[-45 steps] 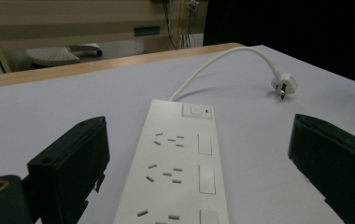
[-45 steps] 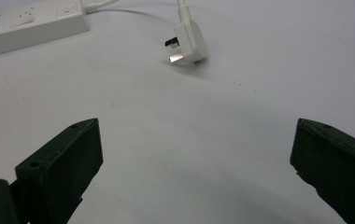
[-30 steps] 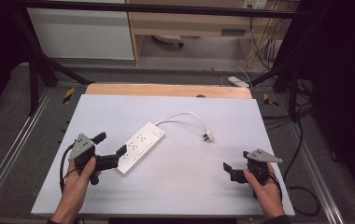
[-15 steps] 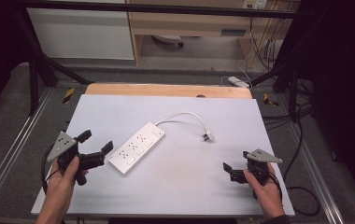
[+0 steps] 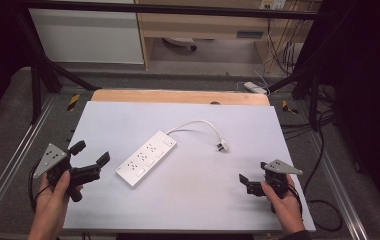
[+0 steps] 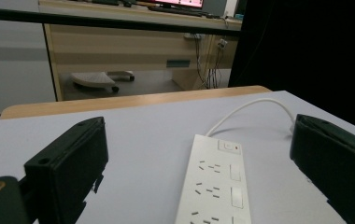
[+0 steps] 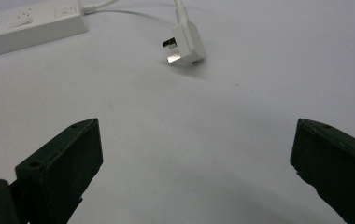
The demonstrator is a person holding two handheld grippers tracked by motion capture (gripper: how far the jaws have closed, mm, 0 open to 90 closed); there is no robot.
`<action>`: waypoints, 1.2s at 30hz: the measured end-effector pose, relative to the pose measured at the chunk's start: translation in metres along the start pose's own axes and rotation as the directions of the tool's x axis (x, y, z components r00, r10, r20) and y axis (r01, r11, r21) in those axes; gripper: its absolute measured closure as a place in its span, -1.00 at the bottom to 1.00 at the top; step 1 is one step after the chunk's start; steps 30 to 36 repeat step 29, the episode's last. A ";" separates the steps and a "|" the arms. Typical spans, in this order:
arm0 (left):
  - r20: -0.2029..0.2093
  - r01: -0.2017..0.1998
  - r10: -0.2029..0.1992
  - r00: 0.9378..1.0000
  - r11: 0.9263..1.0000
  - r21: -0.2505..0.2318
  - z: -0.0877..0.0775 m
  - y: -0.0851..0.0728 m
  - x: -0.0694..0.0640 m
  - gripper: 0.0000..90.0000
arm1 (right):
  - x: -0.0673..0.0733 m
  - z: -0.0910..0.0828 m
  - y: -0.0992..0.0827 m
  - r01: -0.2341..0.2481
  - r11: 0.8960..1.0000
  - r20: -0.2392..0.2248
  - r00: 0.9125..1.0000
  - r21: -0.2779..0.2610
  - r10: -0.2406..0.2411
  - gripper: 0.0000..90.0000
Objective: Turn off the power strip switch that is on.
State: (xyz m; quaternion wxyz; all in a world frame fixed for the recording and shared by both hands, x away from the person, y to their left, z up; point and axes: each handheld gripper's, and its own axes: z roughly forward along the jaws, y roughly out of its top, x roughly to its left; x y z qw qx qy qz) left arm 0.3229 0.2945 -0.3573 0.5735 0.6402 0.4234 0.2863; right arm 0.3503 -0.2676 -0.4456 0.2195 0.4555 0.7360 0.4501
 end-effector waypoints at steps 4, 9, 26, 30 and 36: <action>-0.001 0.001 -0.001 1.000 1.000 0.001 -0.003 -0.002 0.001 -0.91 | 0.000 0.000 0.000 0.000 1.000 0.001 1.000 -0.001 0.000 -0.94; -0.013 0.013 -0.013 1.000 1.000 -0.001 -0.008 -0.004 0.006 -0.91 | 0.000 0.000 0.000 -0.002 1.000 0.002 1.000 -0.001 0.002 -0.94; -0.037 0.045 -0.041 0.998 0.993 0.105 -0.011 -0.049 0.027 -0.89 | -0.001 -0.001 0.000 0.000 1.000 0.008 1.000 -0.001 0.000 -0.94; -0.034 0.038 -0.034 0.999 0.987 0.153 -0.007 -0.061 0.025 -0.89 | -0.002 0.000 -0.001 0.000 1.000 0.033 0.999 0.011 0.000 -0.94; -0.034 0.038 -0.034 0.999 0.987 0.153 -0.007 -0.061 0.025 -0.89 | -0.002 0.000 -0.001 0.000 1.000 0.033 0.999 0.011 0.000 -0.94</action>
